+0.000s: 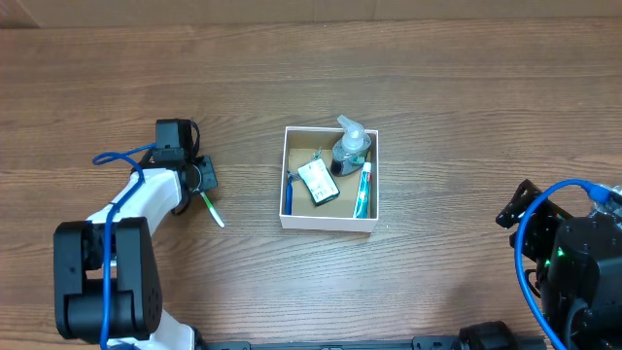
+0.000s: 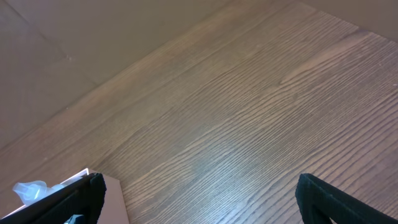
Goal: Pack container
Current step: 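Lower the left gripper onto the green toothbrush and grasp it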
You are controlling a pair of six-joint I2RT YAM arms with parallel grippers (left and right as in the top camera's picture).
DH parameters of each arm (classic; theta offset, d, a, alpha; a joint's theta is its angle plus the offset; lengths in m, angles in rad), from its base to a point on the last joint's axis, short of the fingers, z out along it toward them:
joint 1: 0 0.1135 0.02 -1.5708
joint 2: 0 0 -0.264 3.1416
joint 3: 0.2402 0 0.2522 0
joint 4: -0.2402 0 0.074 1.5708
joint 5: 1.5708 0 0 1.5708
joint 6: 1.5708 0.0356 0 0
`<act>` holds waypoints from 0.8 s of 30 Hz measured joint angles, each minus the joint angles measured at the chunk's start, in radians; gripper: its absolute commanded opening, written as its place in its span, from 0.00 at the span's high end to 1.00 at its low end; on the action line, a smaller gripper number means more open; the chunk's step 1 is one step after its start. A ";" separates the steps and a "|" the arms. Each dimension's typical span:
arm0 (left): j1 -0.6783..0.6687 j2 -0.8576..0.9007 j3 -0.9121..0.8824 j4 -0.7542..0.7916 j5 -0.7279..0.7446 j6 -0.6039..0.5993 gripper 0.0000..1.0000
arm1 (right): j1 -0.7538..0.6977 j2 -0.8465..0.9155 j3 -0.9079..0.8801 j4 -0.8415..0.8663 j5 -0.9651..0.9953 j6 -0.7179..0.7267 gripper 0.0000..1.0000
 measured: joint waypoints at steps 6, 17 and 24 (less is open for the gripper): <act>0.000 -0.121 0.000 -0.040 0.008 0.000 0.81 | 0.000 0.000 0.000 0.000 0.000 0.000 0.00; -0.025 -0.299 -0.002 -0.198 0.036 -0.181 0.42 | 0.000 0.000 0.000 0.000 0.000 0.000 0.00; -0.025 -0.083 -0.030 -0.191 0.039 -0.381 0.42 | 0.000 0.000 0.000 0.001 0.000 0.000 0.00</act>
